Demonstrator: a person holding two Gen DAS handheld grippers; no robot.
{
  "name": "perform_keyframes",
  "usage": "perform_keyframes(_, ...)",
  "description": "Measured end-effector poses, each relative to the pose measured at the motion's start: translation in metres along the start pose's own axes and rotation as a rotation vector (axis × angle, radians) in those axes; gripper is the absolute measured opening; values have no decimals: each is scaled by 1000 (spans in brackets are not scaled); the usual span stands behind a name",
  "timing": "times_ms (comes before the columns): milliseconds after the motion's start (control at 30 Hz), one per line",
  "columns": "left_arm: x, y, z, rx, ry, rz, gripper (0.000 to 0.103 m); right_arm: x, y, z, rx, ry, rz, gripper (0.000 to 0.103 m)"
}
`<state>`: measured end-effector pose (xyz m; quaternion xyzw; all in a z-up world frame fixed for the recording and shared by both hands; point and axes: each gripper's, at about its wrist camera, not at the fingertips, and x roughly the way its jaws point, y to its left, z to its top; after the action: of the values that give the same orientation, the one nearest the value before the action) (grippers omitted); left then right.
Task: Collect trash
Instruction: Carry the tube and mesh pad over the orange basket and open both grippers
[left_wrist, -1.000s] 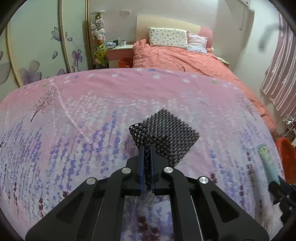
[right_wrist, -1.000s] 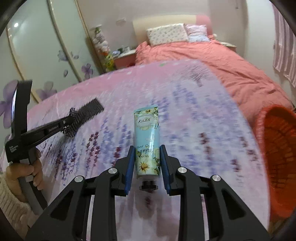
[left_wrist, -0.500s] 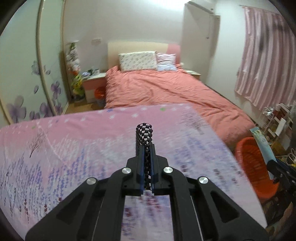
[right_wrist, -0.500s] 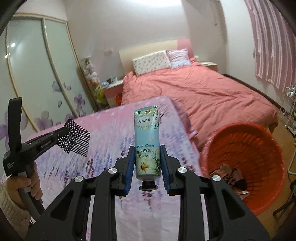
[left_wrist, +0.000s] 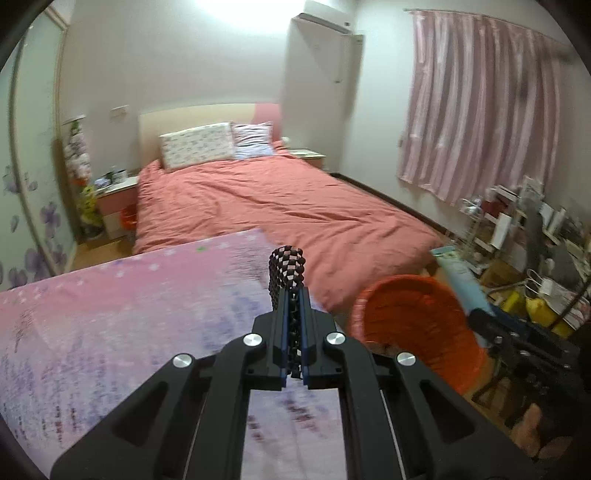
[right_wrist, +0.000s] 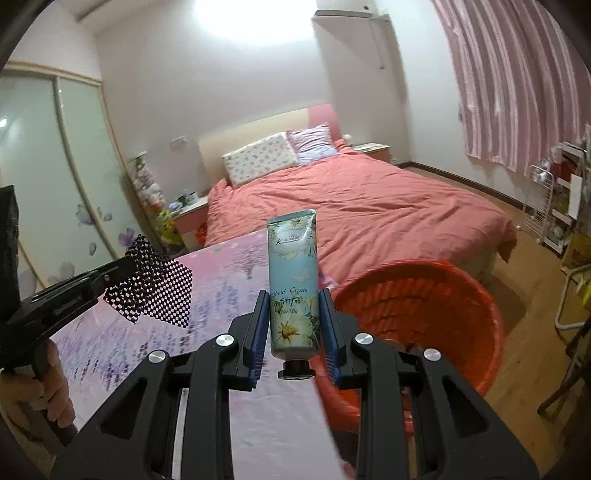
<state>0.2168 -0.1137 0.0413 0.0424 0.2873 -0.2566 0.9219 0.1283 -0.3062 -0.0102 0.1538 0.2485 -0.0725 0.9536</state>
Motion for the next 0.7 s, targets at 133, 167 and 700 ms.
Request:
perform_keyframes(133, 9, -35, 2, 26, 4, -61, 6, 1, -22, 0, 29, -8, -31, 28)
perform_keyframes(167, 12, -44, 2, 31, 6, -77, 6, 1, -24, -1, 34, -9, -36, 28)
perform_keyframes(700, 102, -127, -12, 21, 157, -175, 37, 32, -83, 2, 154, 22, -91, 54)
